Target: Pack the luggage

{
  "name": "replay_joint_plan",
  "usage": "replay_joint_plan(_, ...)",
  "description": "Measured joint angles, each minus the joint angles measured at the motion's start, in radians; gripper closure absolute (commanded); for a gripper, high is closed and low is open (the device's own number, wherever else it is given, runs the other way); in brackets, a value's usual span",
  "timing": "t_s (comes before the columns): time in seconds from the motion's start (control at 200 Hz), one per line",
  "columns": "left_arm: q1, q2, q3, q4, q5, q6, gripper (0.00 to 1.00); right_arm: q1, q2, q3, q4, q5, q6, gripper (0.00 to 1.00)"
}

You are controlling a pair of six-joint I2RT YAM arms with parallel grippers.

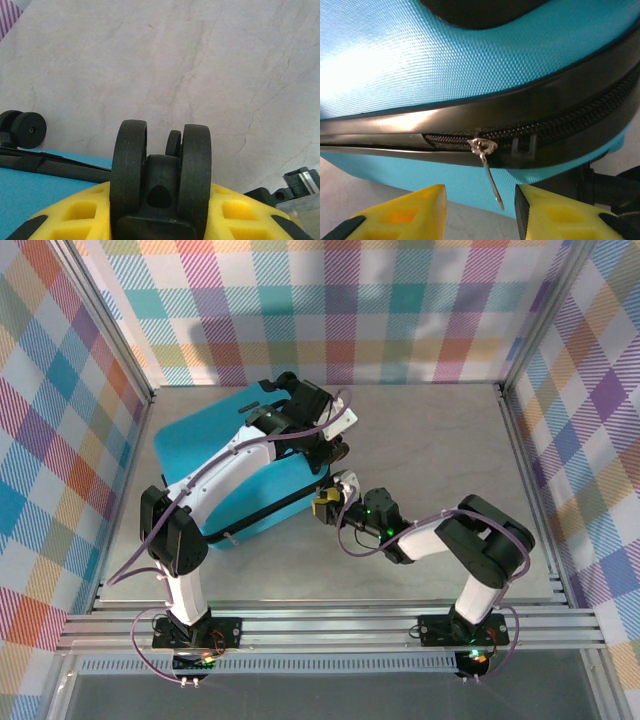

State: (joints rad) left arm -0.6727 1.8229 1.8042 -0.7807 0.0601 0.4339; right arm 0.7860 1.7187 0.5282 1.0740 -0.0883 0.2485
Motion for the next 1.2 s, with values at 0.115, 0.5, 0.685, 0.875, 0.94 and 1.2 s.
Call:
replay_joint_plan(0.115, 0.0, -0.007, -0.002, 0.005, -0.005, 0.0, 1.0, -0.001, 0.021, 0.026, -0.001, 0.01, -0.004, 0.67)
replay_joint_plan(0.5, 0.001, -0.018, -0.028, 0.043, -0.008, 0.0, 1.0, -0.027, -0.013, 0.037, -0.067, 0.059, -0.002, 1.0)
replay_joint_plan(0.685, -0.001, -0.022, -0.034, 0.092, -0.009, -0.006, 1.0, -0.052, -0.077, 0.058, -0.198, 0.093, 0.035, 1.0)
replay_joint_plan(0.875, 0.0, -0.022, -0.035, 0.133, -0.012, -0.022, 1.0, -0.072, -0.091, 0.11, -0.304, 0.111, 0.086, 1.0)
replay_joint_plan(0.94, 0.0, -0.022, -0.035, 0.143, -0.012, -0.026, 1.0, -0.08, -0.091, 0.131, -0.343, 0.112, 0.11, 1.0)
replay_joint_plan(1.2, 0.004, -0.027, -0.034, 0.185, 0.017, -0.062, 1.0, -0.143, -0.072, 0.198, -0.479, 0.146, 0.214, 1.0)
